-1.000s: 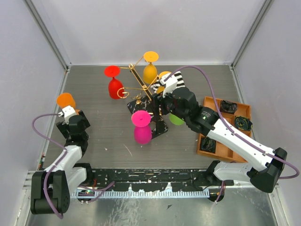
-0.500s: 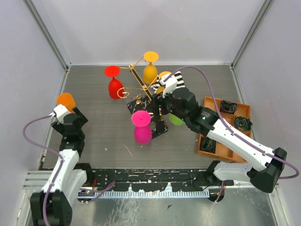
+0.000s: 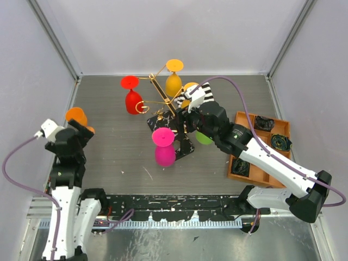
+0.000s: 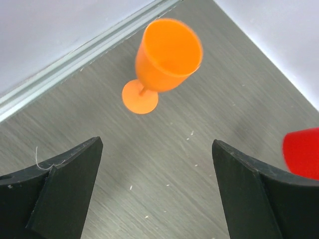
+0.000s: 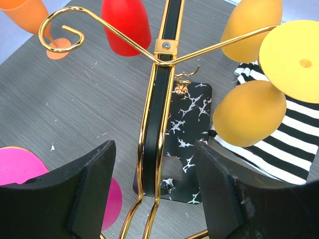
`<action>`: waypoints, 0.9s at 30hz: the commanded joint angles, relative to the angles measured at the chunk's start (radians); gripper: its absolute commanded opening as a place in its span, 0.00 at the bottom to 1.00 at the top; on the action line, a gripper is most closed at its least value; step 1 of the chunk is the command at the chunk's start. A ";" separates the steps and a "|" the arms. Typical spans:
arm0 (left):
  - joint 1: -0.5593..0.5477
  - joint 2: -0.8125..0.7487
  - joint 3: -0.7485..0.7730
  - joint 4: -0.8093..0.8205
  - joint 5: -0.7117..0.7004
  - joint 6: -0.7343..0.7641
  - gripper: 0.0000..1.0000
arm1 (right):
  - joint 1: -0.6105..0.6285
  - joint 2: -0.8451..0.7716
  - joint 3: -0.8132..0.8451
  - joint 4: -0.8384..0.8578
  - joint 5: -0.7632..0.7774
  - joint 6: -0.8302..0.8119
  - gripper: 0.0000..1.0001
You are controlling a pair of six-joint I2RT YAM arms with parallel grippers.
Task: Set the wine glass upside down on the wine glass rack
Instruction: Move the wine glass to the center of the board.
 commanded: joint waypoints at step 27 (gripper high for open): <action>0.188 0.659 0.442 0.118 0.123 0.162 0.98 | -0.005 -0.095 -0.059 -0.098 -0.022 0.047 0.70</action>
